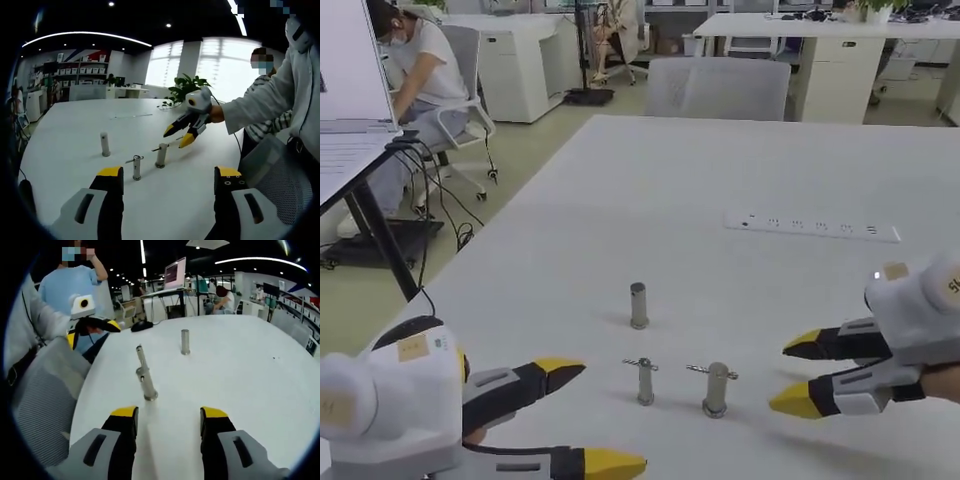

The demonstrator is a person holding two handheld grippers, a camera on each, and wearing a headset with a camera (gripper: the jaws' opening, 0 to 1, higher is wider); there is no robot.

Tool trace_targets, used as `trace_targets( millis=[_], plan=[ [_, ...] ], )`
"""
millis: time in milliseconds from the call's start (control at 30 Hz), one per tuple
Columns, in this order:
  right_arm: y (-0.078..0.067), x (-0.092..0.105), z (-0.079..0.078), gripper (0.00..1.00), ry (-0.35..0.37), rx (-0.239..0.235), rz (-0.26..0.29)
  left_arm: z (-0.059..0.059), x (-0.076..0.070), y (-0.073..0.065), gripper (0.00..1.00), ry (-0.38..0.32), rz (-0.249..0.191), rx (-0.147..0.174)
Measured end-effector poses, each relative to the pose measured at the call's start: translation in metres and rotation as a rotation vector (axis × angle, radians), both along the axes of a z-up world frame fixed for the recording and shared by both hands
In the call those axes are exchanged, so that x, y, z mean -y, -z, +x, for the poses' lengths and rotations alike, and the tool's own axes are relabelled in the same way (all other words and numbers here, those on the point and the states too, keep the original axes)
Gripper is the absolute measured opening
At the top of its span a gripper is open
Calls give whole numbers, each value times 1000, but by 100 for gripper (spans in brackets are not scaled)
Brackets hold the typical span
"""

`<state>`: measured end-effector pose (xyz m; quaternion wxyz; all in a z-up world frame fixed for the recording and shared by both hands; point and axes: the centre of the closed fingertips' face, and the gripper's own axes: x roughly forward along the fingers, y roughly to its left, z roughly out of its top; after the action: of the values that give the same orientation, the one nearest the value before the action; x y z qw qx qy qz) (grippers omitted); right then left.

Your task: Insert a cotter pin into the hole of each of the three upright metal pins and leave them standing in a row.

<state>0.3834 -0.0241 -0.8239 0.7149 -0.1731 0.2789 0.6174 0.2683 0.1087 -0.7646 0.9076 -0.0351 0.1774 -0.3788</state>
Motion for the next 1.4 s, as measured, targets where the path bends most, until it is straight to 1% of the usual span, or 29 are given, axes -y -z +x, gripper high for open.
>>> trace_targets(
  millis=[67, 333, 467, 633, 833, 1100, 1267, 1400],
  plan=[
    [-2, -2, 5, 52, -1, 3, -1, 0, -2, 1, 74, -3, 4, -1],
    [-11, -15, 23, 52, -5, 19, 3, -1, -6, 1, 73, -18, -2, -4],
    [-15, -26, 32, 52, -23, 31, 0, -1, -6, 1, 74, -25, -6, -4],
    [-16, -39, 40, 52, -35, 31, 7, -1, -8, -1, 74, -37, -13, 0],
    [-17, -60, 44, 52, -57, 25, 21, -2, -11, 0, 74, -47, -17, -2],
    [-21, -97, 47, 50, -100, 31, 37, -4, -14, 3, 74, -58, -25, -7],
    [-18, -117, 50, 48, -96, 34, 53, -7, -15, 3, 73, -60, -26, -7],
    [-14, -130, 48, 48, -99, 32, 59, -7, -18, 1, 73, -65, -27, -2]
  ],
)
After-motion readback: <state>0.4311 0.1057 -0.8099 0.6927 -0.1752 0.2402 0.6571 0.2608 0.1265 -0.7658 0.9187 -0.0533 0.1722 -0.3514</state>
